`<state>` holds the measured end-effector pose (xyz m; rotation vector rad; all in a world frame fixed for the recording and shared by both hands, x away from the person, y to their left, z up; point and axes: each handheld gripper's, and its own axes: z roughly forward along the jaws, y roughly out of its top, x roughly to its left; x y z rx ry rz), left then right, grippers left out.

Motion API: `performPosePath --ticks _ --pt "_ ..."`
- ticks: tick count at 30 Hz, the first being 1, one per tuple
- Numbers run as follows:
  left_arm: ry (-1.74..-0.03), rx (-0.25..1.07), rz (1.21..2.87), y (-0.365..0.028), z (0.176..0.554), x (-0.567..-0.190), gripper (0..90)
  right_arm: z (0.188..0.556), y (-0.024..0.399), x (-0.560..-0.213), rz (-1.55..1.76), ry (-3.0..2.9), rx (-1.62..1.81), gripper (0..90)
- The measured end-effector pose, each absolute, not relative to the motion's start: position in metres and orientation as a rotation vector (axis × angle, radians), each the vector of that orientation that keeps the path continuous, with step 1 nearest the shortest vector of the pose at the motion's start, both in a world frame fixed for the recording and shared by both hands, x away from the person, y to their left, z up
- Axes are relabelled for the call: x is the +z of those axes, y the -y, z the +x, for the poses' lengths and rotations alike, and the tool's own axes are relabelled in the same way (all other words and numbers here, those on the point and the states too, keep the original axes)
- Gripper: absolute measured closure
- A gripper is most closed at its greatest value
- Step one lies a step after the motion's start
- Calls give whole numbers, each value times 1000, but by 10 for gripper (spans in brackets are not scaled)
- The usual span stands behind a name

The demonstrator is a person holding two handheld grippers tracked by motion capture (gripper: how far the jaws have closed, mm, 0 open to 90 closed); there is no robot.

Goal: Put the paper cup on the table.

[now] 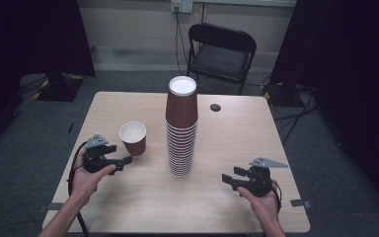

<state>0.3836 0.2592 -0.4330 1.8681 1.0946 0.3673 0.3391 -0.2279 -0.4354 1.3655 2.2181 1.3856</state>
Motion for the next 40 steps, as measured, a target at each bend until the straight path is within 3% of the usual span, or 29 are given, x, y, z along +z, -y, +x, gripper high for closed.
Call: performPosePath --ticks 23,35,40 --pt "-1074 362 1886 -257 311 -439 157 340 239 -439 1407 -2176 1335 313" --pt "-1067 386 1936 -265 303 -456 160 340 243 -450 1410 -2167 1228 307" --pt "-1071 390 1947 -265 304 -459 160 344 246 -464 1447 -2163 1115 258"
